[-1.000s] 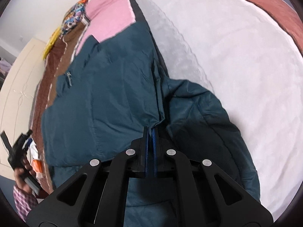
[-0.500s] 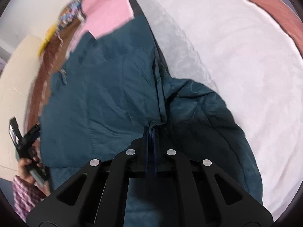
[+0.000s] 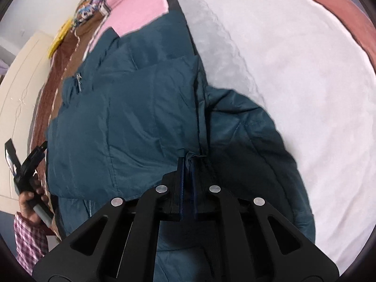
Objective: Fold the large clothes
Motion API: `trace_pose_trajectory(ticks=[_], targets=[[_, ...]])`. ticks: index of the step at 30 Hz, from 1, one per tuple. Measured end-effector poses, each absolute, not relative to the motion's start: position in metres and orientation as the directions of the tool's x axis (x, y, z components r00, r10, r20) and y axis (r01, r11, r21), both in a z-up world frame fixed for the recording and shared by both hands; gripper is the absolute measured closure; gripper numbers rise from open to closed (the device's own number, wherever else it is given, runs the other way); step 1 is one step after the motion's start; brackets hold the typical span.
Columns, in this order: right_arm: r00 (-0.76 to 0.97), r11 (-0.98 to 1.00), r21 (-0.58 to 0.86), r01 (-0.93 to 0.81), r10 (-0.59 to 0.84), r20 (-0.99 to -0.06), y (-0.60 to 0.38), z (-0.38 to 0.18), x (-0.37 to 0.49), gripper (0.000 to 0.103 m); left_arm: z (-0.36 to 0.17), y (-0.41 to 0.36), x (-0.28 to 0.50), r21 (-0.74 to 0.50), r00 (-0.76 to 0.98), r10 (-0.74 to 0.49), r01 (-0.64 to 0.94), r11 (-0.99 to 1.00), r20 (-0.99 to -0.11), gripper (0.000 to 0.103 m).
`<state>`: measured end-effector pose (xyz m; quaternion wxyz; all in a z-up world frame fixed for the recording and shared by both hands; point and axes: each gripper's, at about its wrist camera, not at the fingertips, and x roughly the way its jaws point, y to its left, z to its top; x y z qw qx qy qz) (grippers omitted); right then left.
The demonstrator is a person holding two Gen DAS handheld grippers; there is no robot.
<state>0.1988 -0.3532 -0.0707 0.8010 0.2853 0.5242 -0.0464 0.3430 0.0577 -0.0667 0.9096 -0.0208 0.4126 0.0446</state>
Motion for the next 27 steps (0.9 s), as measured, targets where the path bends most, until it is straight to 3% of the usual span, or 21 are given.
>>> trace_pose_trajectory(ticks=[6,9,17,20,24,27], targets=[[0.41,0.876,0.341,0.341,0.188,-0.892,-0.348,-0.082,0.224,0.098,-0.096,0.042,0.342,0.057,0.605,0.075,-0.05,0.997,-0.793,0.038],[0.391,0.894,0.298,0.335,0.156,-0.907,-0.343,-0.089,0.235,0.098,-0.105,0.044,0.349,0.06,0.586,0.095,-0.08,0.995,-0.805,0.029],[0.402,0.906,0.283,0.315,0.142,-0.905,-0.343,-0.074,0.226,0.095,-0.064,0.058,0.316,0.012,0.639,0.038,-0.045,0.999,-0.768,0.033],[0.461,0.926,0.235,0.297,0.077,-0.884,-0.337,-0.052,0.213,0.095,-0.053,0.058,0.295,0.017,0.661,0.012,0.001,1.0,-0.75,0.033],[0.497,0.938,0.223,0.265,0.066,-0.865,-0.325,-0.04,0.217,0.095,-0.069,0.055,0.29,0.0,0.606,-0.002,0.004,1.0,-0.796,0.033],[0.396,0.951,0.208,0.226,0.106,-0.912,-0.316,-0.068,0.245,0.095,-0.1,0.055,0.3,0.033,0.537,0.037,-0.017,0.999,-0.843,0.033]])
